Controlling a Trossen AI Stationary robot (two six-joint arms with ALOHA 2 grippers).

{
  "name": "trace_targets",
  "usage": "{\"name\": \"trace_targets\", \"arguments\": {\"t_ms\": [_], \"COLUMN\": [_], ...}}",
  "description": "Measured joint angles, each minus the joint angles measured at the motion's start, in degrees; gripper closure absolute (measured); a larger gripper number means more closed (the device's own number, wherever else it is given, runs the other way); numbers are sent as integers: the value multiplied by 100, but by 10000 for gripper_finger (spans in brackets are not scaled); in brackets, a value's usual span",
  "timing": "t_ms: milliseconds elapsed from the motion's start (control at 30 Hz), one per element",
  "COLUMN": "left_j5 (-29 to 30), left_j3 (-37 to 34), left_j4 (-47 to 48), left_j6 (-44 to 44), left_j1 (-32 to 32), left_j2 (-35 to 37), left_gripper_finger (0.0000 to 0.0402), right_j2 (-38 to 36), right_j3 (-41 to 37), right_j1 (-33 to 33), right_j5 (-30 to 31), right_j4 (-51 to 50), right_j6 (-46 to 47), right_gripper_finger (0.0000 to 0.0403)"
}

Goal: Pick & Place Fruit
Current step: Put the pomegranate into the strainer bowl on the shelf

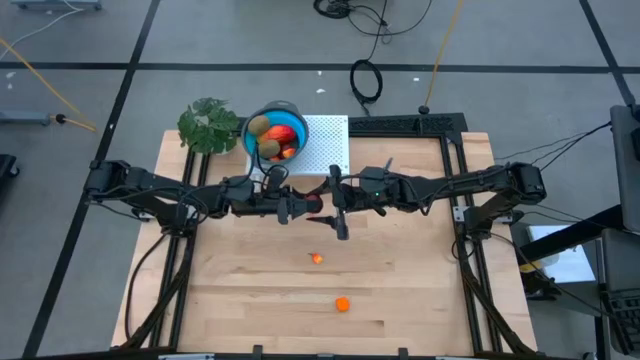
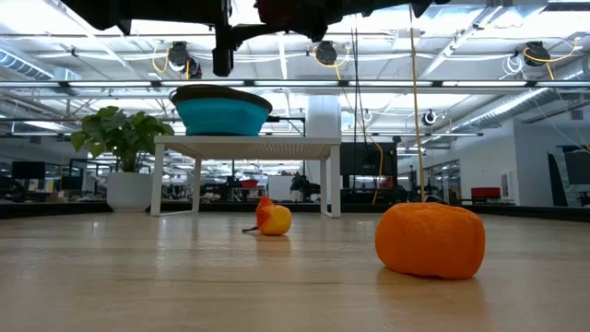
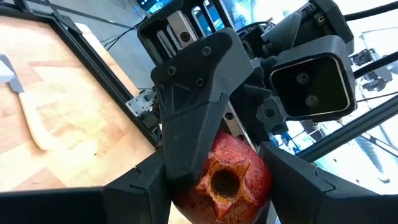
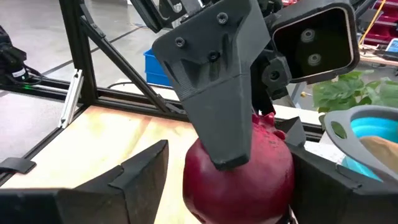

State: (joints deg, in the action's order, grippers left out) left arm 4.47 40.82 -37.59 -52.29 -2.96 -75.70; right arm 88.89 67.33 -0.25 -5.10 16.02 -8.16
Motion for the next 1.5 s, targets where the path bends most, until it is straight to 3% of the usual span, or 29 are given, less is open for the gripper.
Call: {"name": "trace_targets", "arguments": {"t_ms": [467,633,833,967,1100,1300,1500], "left_j5": [-203,-185,-138,-120,47,414,838], "left_j3": [3,2,167,663,1380,2221,2646], "left_j4": [-36,-168,-207,620,2345,4289,5337], "left_j6": [-2,583,1749,2540,3153,3785,4216], "left_j1": [92,212,368,510,712,1049,1447], "left_j2": [13,94,164,149,161,162,157], "left_gripper_finger": [190,190,190,190,190,190,190], "right_j2": [-783,-1168,-1464,-1605,-1785,-2238,-2831], "right_j3": [-19,-19,-18,-100,-403,-1100,-1863], "right_j1": [-7,-7,-7,-7,-4,-15,-74], "right_j5": [536,507,505,495,475,-201,-400], "right_j4": [-1698,-2595,-3169,-3250,-3213,-2368,-1591], "right_j6": [11,147,148,127,120,148,566], "right_gripper_finger": [129,149,208,259,314,390,394]}}
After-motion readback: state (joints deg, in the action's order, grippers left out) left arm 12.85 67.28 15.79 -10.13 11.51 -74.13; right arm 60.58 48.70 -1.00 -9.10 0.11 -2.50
